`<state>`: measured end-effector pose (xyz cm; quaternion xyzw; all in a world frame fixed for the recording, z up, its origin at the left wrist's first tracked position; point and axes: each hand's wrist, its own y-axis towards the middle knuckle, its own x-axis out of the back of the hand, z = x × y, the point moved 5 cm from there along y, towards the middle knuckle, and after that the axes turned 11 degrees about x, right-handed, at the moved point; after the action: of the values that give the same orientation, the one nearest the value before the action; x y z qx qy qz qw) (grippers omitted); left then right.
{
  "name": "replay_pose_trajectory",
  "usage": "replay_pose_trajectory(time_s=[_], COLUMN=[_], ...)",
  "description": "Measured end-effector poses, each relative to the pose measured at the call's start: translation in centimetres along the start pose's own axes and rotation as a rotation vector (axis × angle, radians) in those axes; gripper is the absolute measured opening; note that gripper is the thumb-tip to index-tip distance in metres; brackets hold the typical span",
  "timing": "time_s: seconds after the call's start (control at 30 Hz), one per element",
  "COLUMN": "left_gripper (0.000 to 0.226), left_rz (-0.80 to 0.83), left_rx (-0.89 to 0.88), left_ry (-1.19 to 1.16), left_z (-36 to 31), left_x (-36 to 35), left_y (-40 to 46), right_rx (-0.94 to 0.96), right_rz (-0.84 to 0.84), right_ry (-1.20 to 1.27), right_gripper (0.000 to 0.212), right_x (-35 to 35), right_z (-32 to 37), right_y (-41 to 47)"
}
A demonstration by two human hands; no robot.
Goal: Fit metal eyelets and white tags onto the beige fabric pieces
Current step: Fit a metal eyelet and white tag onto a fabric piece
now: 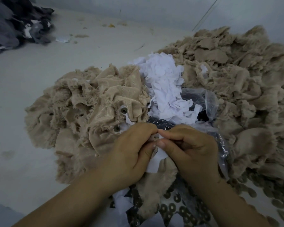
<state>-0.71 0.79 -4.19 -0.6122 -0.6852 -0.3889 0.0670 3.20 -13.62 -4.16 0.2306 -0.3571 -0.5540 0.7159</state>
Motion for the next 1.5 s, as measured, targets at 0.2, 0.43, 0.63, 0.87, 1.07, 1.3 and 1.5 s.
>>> replay_pose_trajectory(time_s=[0.2, 0.43, 0.63, 0.87, 1.07, 1.3, 1.5], left_gripper=[0.021, 0.027, 0.029, 0.026, 0.017, 0.030, 0.028], left_rz=[0.090, 0.081, 0.063, 0.149, 0.107, 0.117, 0.051], left_rx=[0.031, 0.015, 0.027, 0.045, 0.099, 0.051, 0.038], left_ry=[-0.137, -0.180, -0.193, -0.080, -0.076, -0.066, -0.009], left_z=[-0.5, -0.3, 0.1, 0.6, 0.6, 0.4, 0.7], left_x=[-0.8, -1.8, -2.3, -1.1, 0.5, -0.4, -1.0], left_y=[0.8, 1.0, 1.2, 2.0, 2.9, 2.5, 2.1], right_rx=[-0.190, -0.177, -0.159, -0.156, -0.308, -0.319, -0.357], right_rz=[-0.115, -0.164, -0.225, -0.073, -0.055, 0.018, 0.091], right_ry=[0.169, 0.236, 0.152, 0.104, 0.328, 0.382, 0.394], right_gripper=[0.014, 0.004, 0.014, 0.008, 0.019, 0.008, 0.006], right_x=[0.3, 0.1, 0.3, 0.6, 0.6, 0.0, -0.2], right_z=[-0.6, -1.0, -1.0, -1.0, -2.2, -2.3, -2.7], right_y=[-0.5, -0.6, -0.9, 0.4, 0.2, 0.1, -0.1])
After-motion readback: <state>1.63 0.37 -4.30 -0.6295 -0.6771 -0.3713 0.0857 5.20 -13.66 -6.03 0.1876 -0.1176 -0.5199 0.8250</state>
